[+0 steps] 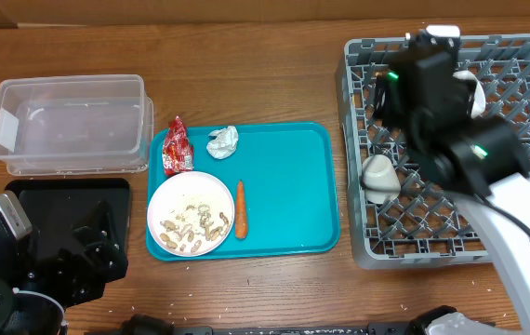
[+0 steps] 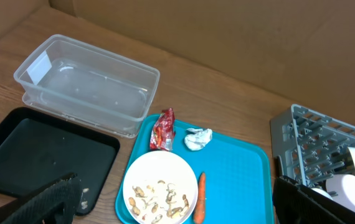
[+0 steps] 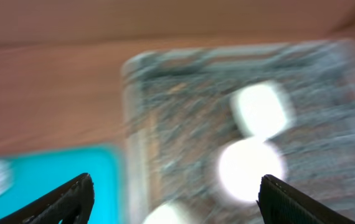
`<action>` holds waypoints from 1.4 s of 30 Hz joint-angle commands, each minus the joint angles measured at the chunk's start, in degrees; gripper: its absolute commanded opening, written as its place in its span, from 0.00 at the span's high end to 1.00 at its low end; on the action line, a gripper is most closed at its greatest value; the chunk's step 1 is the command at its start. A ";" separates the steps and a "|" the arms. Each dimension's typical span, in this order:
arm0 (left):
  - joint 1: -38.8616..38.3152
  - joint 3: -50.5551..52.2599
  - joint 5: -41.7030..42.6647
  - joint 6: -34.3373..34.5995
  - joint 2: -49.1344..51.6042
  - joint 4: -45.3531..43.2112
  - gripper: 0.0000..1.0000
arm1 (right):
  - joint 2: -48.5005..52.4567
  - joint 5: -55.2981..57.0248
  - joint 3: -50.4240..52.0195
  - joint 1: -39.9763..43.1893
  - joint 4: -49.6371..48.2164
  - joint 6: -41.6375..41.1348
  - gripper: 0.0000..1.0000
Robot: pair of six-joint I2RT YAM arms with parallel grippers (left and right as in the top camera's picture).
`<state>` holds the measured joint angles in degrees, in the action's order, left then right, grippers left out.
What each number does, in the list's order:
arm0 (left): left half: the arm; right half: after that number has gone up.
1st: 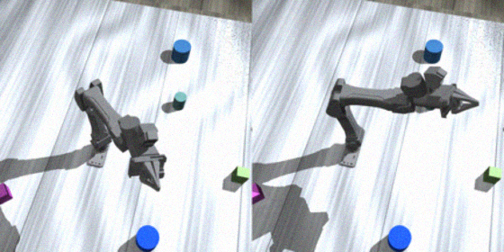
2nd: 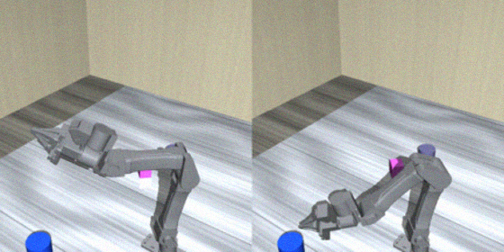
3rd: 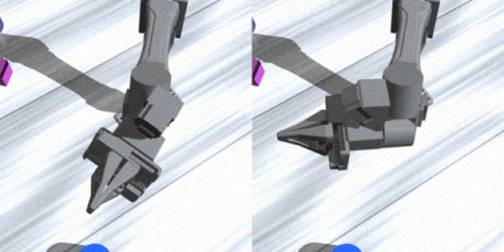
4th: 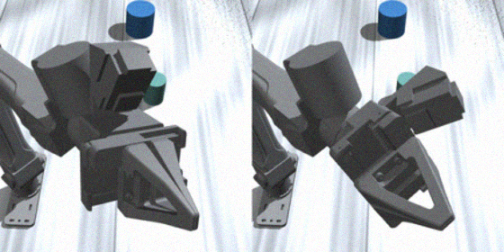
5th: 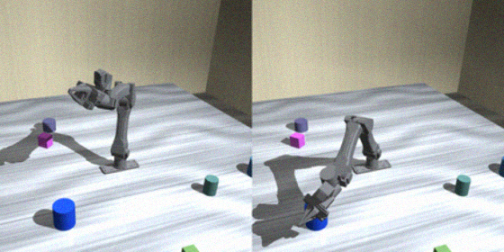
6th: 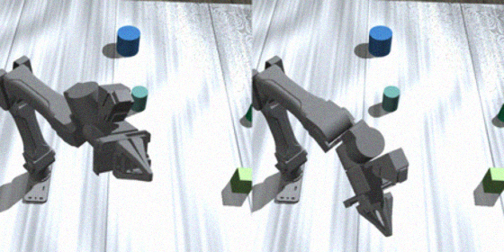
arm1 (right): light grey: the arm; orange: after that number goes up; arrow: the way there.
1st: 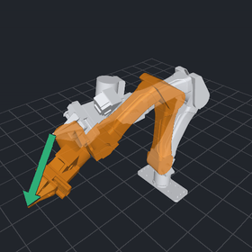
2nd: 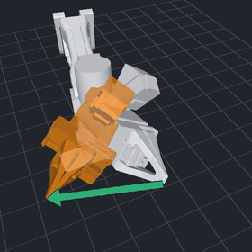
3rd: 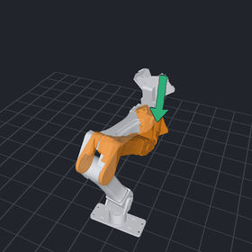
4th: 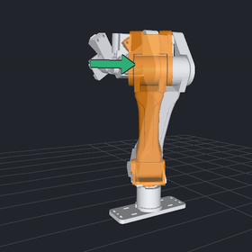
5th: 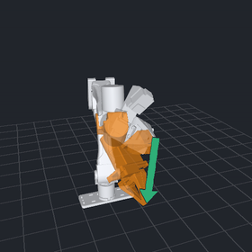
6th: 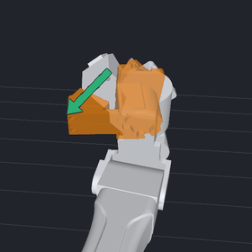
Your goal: Sort waste into correct bins and load items into the dishwasher
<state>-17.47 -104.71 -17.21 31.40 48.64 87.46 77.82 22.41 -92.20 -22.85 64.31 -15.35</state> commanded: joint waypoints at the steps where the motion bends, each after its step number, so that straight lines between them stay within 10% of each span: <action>1: 0.63 -0.07 -0.96 0.35 -0.28 -0.24 0.00 | -0.83 -28.70 -0.22 -0.07 2.62 -4.44 0.14; 27: 0.61 1.16 2.64 2.36 0.79 -3.85 0.00 | 3.34 -35.89 7.80 -4.76 6.40 -6.05 0.14; 42: -1.11 24.94 15.96 -9.79 29.94 -16.94 0.15 | -6.43 -25.00 7.82 -1.51 7.89 -16.57 0.00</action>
<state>-17.65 -82.35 -4.38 26.37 72.97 73.45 71.33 -3.97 -84.09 -24.40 71.26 -30.72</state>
